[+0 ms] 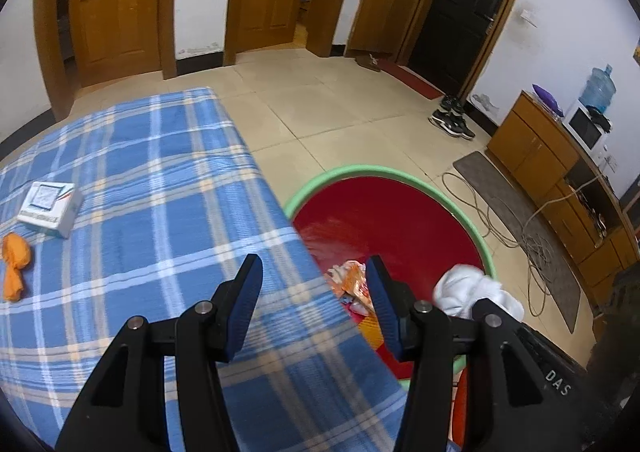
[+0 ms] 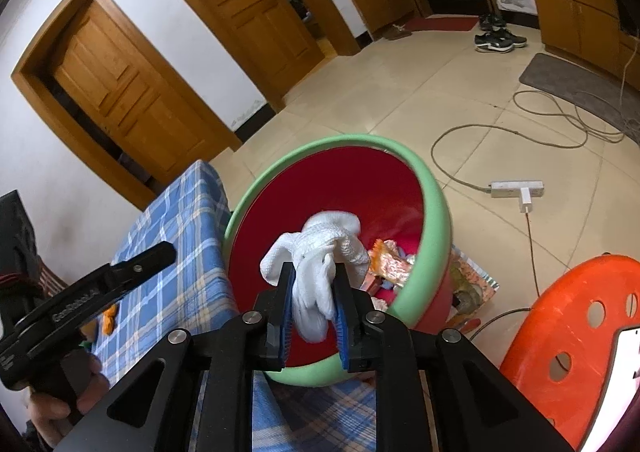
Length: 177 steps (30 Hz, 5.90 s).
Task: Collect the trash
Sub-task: 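Open the left tool to drop the snack bag, then open the right tool to drop the cloth, then move the left tool to the table and grasp the orange peel pieces, then grasp the white-and-teal box with the right tool while the left tool holds the orange peel, then carry the orange peel and the box over the red bin with both tools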
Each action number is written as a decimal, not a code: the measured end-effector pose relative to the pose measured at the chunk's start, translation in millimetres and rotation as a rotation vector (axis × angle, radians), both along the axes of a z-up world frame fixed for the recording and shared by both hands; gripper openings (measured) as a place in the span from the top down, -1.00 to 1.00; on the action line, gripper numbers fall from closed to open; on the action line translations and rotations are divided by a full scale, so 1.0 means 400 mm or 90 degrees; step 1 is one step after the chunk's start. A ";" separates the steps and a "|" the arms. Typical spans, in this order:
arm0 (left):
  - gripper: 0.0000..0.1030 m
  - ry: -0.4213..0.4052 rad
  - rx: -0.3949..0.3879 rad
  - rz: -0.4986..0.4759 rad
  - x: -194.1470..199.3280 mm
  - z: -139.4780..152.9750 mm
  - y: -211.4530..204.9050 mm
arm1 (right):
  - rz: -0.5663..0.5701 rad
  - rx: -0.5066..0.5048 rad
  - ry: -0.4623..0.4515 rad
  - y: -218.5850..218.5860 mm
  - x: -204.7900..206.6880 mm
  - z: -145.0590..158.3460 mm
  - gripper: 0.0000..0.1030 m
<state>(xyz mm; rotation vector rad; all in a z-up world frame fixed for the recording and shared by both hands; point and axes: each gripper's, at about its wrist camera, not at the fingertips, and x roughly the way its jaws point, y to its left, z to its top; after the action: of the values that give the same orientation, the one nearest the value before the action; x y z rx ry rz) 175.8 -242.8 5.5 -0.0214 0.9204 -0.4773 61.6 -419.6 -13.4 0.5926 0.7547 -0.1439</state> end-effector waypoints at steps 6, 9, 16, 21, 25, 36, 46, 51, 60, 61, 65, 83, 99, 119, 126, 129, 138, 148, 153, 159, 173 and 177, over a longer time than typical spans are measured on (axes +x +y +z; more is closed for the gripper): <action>-0.08 -0.017 0.011 0.029 -0.002 0.015 0.058 | 0.005 0.005 -0.006 0.007 0.004 0.004 0.17; -0.08 -0.019 0.017 0.052 -0.002 0.019 0.094 | 0.001 0.014 -0.013 0.005 -0.003 0.006 -0.11; -0.08 -0.028 0.042 0.109 0.010 0.023 0.203 | -0.001 0.013 -0.013 0.012 -0.011 0.017 -0.20; -0.08 -0.036 0.074 0.153 0.028 0.022 0.292 | 0.003 0.006 -0.013 0.023 -0.011 0.029 -0.20; -0.08 -0.035 0.088 0.193 0.047 0.014 0.371 | 0.015 -0.002 -0.007 0.039 -0.002 0.036 -0.21; -0.10 -0.016 0.108 0.300 0.119 -0.044 0.540 | 0.051 -0.031 -0.008 0.100 0.050 0.074 -0.44; -0.10 0.022 0.098 0.329 0.176 -0.106 0.595 | 0.118 -0.062 -0.019 0.187 0.130 0.121 -0.44; -0.08 0.014 0.082 0.322 0.172 -0.123 0.604 | 0.160 -0.076 -0.023 0.246 0.174 0.135 -0.44; 0.26 -0.011 0.068 0.303 0.150 -0.116 0.587 | 0.231 -0.087 -0.019 0.369 0.244 0.139 -0.44; 0.27 -0.011 0.066 0.302 0.147 -0.113 0.587 | 0.236 -0.090 -0.019 0.378 0.250 0.139 -0.44; 0.27 -0.014 0.037 0.304 0.111 -0.085 0.610 | 0.263 -0.101 -0.017 0.427 0.281 0.137 -0.44; 0.27 -0.054 0.050 0.420 0.031 -0.082 0.731 | 0.459 -0.171 0.045 0.688 0.489 0.031 -0.45; 0.27 -0.033 0.006 0.441 0.018 -0.089 0.768 | 0.582 -0.340 0.057 0.869 0.627 -0.049 -0.60; 0.27 -0.050 -0.022 0.406 0.003 -0.060 0.742 | 0.528 -0.263 0.082 0.822 0.550 -0.052 -0.45; 0.27 -0.087 -0.022 0.380 -0.025 -0.017 0.709 | 0.443 -0.199 0.048 0.710 0.427 0.031 -0.45; 0.27 -0.096 -0.020 0.362 -0.035 0.000 0.690 | 0.410 -0.180 0.030 0.655 0.369 0.067 -0.45; 0.26 -0.120 -0.026 0.294 -0.094 0.064 0.596 | 0.311 -0.113 -0.015 0.500 0.230 0.138 -0.45; 0.26 -0.110 -0.039 0.216 -0.121 0.095 0.462 | 0.192 -0.084 -0.019 0.301 0.101 0.139 -0.45; 0.26 -0.096 -0.042 0.175 -0.124 0.093 0.388 | 0.140 -0.067 -0.001 0.213 0.073 0.103 -0.46; 0.26 -0.059 -0.063 0.119 -0.114 0.084 0.308 | 0.092 -0.050 0.016 0.122 0.050 0.063 -0.46; 0.26 -0.047 -0.036 0.051 -0.107 0.061 0.165 | 0.018 0.003 0.035 0.009 0.055 0.006 -0.47; 0.26 -0.045 -0.032 0.037 -0.101 0.056 0.144 | 0.016 0.010 0.026 0.006 0.049 0.011 -0.47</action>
<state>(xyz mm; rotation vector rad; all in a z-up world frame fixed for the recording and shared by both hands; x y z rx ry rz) 135.5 -185.2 27.9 -0.0766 0.8361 -0.4443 81.3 -417.1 -9.1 0.5962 0.8033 -0.1268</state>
